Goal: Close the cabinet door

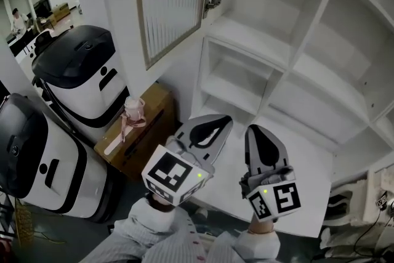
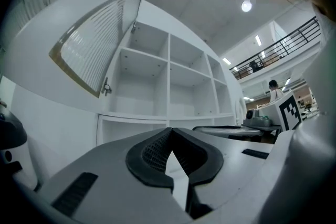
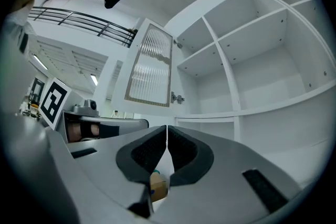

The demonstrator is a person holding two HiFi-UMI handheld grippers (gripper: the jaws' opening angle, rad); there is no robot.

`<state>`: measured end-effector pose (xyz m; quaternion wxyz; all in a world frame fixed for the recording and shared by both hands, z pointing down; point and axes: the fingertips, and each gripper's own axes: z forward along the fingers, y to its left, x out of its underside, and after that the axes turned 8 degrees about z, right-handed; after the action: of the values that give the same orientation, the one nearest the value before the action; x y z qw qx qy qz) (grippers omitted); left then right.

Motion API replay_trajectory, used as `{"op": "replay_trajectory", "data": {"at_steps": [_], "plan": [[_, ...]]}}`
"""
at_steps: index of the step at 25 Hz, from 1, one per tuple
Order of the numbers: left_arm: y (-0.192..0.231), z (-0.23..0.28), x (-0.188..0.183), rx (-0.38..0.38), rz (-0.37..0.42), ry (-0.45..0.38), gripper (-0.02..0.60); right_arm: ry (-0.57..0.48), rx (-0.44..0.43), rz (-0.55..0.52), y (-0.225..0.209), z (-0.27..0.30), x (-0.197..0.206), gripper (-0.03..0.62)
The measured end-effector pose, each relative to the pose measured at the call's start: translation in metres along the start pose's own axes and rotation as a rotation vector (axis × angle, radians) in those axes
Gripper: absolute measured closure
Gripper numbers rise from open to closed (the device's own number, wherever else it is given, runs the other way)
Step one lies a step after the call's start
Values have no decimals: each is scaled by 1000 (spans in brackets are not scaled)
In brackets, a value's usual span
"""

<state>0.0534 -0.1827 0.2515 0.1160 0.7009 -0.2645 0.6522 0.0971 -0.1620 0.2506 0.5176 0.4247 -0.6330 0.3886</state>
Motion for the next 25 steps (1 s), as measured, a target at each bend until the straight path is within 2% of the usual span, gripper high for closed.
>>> {"op": "replay_trajectory", "data": {"at_steps": [9,16,25], "plan": [[-8,28,2,-75,17,9,571,13,-89,20,-33,3,3,577],[9,24,-9,-133,33,6,571,23,-151,32,-23,17,0,577],[34,2,-10,-188,46,29,571,14,-181,56,-7,33,4,577]]}}
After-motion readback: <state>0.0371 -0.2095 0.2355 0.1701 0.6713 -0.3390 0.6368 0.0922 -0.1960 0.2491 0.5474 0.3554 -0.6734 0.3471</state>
